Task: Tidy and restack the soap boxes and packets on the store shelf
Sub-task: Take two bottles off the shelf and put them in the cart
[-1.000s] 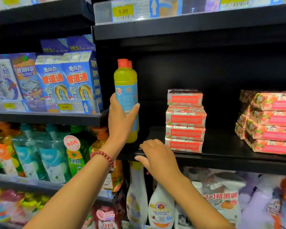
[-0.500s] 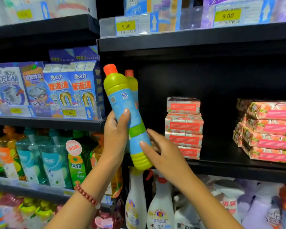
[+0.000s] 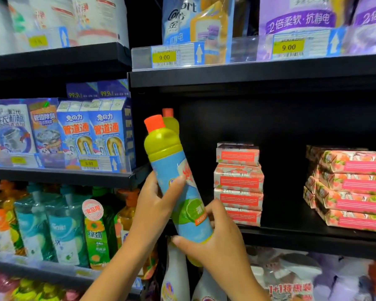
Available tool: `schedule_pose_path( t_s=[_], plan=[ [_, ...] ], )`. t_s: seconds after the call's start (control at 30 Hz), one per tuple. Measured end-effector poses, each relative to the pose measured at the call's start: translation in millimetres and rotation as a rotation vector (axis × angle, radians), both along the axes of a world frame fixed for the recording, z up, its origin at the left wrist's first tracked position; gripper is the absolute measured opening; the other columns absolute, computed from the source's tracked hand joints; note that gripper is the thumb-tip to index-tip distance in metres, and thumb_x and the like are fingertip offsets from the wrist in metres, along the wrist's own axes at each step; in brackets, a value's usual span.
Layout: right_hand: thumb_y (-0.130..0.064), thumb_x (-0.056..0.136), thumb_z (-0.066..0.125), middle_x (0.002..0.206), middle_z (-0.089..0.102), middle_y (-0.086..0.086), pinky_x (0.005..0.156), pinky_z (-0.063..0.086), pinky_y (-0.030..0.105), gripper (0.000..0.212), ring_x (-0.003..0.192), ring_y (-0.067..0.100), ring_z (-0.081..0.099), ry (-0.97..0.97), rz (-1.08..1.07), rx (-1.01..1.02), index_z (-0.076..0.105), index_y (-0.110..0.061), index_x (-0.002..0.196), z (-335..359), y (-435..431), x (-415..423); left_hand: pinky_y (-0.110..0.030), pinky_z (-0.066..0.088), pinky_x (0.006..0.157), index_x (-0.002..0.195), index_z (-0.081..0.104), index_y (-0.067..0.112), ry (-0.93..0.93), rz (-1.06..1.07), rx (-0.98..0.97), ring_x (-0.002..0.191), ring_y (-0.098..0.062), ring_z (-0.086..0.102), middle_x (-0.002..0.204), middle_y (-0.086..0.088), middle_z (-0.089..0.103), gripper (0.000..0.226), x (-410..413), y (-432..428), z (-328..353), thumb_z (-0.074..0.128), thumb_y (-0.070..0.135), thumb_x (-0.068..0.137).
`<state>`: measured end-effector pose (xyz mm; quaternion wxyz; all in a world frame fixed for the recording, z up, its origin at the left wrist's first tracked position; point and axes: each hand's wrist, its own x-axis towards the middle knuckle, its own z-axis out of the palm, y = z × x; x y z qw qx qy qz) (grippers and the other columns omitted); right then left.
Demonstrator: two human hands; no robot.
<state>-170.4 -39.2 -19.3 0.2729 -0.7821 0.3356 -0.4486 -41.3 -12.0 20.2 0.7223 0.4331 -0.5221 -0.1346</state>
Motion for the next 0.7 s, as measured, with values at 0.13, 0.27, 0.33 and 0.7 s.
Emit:
schedule_pose_path(
  t_s=[0.13, 0.27, 0.33, 0.7],
  plan=[
    [-0.068, 0.045, 0.059, 0.086, 0.048, -0.016, 0.060, 0.041, 0.021, 0.058, 0.080, 0.000, 0.048, 0.038, -0.060, -0.103, 0.033, -0.037, 0.087, -5, -4, 3, -0.036, 0.059, 0.069, 0.098, 0.065, 0.011, 0.010, 0.077, -0.023, 0.080, -0.019, 0.071, 0.087, -0.005, 0.073, 0.058, -1, 0, 4, 0.073, 0.050, 0.055],
    [-0.062, 0.060, 0.066, 0.098, 0.060, -0.019, 0.077, 0.052, 0.025, 0.050, 0.092, -0.001, 0.059, -0.090, 0.261, 0.078, 0.047, -0.045, 0.103, -1, -9, -2, -0.024, 0.055, 0.061, 0.091, 0.067, 0.016, 0.028, 0.034, -0.054, 0.075, -0.015, 0.071, 0.083, -0.001, 0.074, 0.046, 2, -2, 0, 0.073, 0.048, 0.058],
    [-0.054, 0.068, 0.067, 0.102, 0.064, -0.019, 0.084, 0.053, 0.029, 0.045, 0.098, 0.001, 0.061, -0.136, 0.378, 0.140, 0.054, -0.041, 0.108, 3, -13, -6, -0.023, 0.054, 0.062, 0.094, 0.067, 0.017, 0.015, 0.004, -0.070, 0.077, -0.015, 0.071, 0.086, -0.001, 0.074, 0.042, 1, -3, -3, 0.072, 0.044, 0.063],
    [-0.017, 0.070, 0.080, 0.099, 0.069, -0.018, 0.073, 0.054, 0.019, 0.043, 0.090, 0.005, 0.067, -0.356, 0.269, 0.025, 0.061, -0.037, 0.103, 8, -6, -37, -0.013, 0.051, 0.067, 0.100, 0.063, 0.020, -0.099, -0.074, -0.169, 0.085, -0.001, 0.068, 0.092, 0.015, 0.072, 0.032, -11, -20, -11, 0.058, 0.043, 0.079]
  ],
)
